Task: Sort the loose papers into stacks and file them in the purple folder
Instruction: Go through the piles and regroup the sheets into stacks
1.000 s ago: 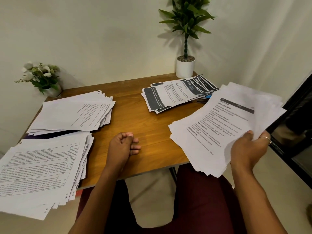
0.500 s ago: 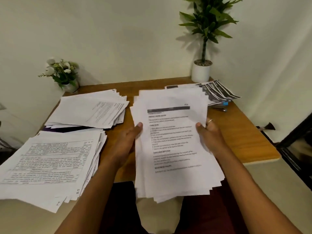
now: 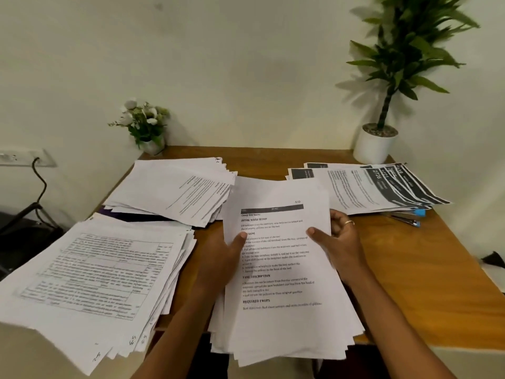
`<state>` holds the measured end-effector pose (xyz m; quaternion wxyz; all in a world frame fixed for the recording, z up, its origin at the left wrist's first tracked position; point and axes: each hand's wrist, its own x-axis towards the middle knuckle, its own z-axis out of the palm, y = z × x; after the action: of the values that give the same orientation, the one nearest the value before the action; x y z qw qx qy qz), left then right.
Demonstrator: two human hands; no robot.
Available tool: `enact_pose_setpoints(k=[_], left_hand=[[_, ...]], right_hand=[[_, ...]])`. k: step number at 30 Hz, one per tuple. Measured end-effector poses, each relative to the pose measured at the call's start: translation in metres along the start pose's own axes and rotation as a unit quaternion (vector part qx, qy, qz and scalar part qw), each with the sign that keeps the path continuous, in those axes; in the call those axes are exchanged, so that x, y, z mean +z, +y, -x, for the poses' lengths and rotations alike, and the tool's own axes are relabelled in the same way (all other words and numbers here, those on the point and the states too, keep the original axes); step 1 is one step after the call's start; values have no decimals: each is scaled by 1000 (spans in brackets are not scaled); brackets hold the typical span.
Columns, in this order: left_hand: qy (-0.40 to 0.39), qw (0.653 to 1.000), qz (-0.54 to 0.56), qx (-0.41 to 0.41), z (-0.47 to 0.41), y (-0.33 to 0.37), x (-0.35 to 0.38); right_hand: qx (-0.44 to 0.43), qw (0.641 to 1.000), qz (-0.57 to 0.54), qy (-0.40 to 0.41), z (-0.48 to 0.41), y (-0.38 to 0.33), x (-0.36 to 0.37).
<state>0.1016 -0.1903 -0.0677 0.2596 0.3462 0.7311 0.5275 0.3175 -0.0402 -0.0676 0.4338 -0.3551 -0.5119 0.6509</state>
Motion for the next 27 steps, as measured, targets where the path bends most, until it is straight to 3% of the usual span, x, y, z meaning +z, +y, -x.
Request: enact_pose_setpoints(k=[7,13,19,24,27], left_hand=[[-7,994,100,37,-1,-4,-3],[45,986,146,68,-1,-3,-2],[55,991,117,46,0,-6,0],[59,991,121,13,-2,-3,1],[60,994,96,-1,-3,-2,-2]], right_hand=[[-44,999,0,17,-4,9,-1],[-56,998,-1,27,0,9,1],[-76,991,67,83,4,10,5],[-72,982,49,168,8,2,3],[-47,973,134,179,14,-16,-13]])
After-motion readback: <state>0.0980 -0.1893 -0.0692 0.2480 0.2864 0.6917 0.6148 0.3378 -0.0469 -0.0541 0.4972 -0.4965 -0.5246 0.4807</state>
